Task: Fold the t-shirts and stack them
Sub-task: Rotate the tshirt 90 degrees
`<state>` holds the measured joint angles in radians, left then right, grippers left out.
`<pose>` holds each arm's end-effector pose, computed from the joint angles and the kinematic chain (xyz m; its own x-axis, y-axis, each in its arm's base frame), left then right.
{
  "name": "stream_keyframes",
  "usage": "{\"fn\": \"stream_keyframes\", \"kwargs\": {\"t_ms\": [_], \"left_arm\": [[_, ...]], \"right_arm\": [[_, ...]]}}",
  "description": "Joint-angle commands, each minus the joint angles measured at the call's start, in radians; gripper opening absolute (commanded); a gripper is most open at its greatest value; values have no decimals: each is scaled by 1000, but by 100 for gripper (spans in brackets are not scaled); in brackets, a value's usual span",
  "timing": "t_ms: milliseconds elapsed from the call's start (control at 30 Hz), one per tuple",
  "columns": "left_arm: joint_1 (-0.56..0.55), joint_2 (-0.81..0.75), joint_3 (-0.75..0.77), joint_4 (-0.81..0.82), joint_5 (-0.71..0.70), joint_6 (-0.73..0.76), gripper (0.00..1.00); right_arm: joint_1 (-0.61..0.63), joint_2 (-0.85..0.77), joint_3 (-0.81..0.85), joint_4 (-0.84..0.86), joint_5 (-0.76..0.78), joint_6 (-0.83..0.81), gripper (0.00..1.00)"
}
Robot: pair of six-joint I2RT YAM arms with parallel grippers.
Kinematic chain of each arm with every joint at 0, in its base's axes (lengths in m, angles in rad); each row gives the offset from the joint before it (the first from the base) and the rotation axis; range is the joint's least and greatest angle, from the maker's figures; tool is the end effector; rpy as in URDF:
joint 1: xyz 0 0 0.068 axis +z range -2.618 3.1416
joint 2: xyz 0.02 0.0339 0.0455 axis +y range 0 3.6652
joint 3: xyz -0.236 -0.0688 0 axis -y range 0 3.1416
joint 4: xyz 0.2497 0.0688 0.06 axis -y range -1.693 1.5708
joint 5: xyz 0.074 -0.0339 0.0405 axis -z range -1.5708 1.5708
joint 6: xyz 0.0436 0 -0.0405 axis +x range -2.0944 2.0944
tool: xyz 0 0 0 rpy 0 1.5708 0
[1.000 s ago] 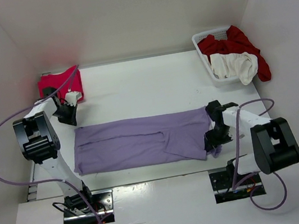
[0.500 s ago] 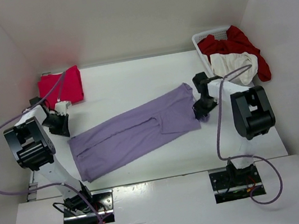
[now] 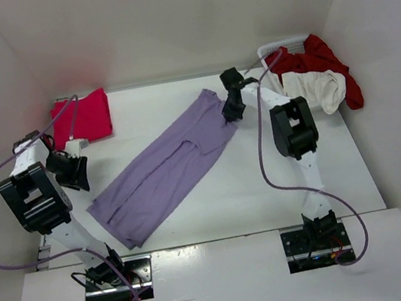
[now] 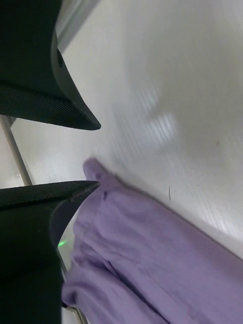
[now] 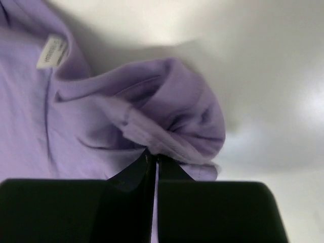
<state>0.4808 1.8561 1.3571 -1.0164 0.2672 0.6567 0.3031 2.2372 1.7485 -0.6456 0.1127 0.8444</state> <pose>0.3075 0.1474 0.1573 -0.9656 0.1605 -0.2048 0.1974 0.9646 -0.1750 0.4444 0.1339 0.1284 -0.7623 0.5399 -0.3570 0.4797 0.8415 0.2484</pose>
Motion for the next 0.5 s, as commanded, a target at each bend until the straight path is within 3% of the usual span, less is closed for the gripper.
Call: {"fn": "stream_keyframes", "kwargs": {"t_ms": [0,33,67,167,233,267,300,367,400,467], "left_arm": [[-1,-11,100,-125,41,11,52],[-10,-11,140,-135,41,0,52],[-10,4,157,-145,50,-9,52],[-50,28,211,-177,60,-35,54],[-65,28,220,-203,69,-57,54],[-80,28,220,-203,69,-57,54],[-80,28,220,-203,69,-57,54],[-105,28,220,-203,56,-80,55],[-105,28,220,-203,56,-80,55],[-116,28,195,-171,72,-103,55]], "right_arm": [[-24,200,327,0,59,-161,0],[-13,261,436,-46,103,-233,0],[-13,394,676,-131,117,-270,0],[-53,488,840,-98,75,-286,0],[-62,548,978,-82,15,-344,9],[-73,573,996,-59,-29,-358,20],[-73,582,1014,-31,-72,-369,46],[-73,569,1051,-22,-177,-421,67],[-73,550,1051,-34,-198,-442,85],[-41,454,1051,-55,-216,-520,97]]}}
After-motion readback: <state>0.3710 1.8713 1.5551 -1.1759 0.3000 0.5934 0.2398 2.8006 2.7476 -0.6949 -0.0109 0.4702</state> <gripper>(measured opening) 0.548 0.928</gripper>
